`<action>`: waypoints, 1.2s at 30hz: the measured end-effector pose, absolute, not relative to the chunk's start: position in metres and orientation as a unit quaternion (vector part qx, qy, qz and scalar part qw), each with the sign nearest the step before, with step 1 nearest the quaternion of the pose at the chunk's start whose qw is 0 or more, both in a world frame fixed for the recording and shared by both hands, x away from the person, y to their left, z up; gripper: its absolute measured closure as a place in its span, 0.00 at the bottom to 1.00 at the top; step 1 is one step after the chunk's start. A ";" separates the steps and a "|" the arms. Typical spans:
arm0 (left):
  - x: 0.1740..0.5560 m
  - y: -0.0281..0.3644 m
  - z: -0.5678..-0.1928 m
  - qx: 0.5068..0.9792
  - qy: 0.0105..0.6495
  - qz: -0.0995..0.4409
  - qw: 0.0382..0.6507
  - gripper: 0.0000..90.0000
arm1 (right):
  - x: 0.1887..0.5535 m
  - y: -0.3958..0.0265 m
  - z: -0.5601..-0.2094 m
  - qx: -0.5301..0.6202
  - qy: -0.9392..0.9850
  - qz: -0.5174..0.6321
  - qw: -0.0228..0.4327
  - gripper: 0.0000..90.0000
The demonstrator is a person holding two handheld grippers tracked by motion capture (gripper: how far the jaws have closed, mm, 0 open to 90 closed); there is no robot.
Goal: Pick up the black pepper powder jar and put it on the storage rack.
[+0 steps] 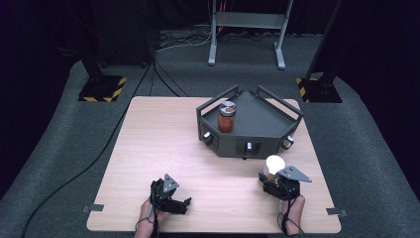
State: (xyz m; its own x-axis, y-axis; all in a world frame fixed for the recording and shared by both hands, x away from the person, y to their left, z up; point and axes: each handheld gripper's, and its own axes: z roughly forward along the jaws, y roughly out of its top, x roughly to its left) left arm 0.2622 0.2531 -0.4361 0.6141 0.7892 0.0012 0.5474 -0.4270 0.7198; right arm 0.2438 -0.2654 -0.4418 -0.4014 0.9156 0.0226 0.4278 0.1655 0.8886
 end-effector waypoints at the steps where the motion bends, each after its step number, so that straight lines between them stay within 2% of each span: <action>1: 0.262 0.253 -0.436 0.827 0.404 0.173 0.351 0.00 | 0.244 -0.266 -0.441 0.471 0.712 0.442 0.276 0.33; 36: 0.262 0.253 -0.436 0.827 0.405 0.172 0.351 0.00 | 0.244 -0.268 -0.398 0.442 0.720 0.457 0.277 0.33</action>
State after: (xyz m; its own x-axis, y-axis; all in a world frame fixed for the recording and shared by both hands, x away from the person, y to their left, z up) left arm 0.2622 0.2531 -0.4362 0.6132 0.7899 0.0001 0.5480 -0.4255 0.7201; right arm 0.2441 -0.2677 -0.3978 -0.4550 0.8905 0.0054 0.3831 0.1903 0.9039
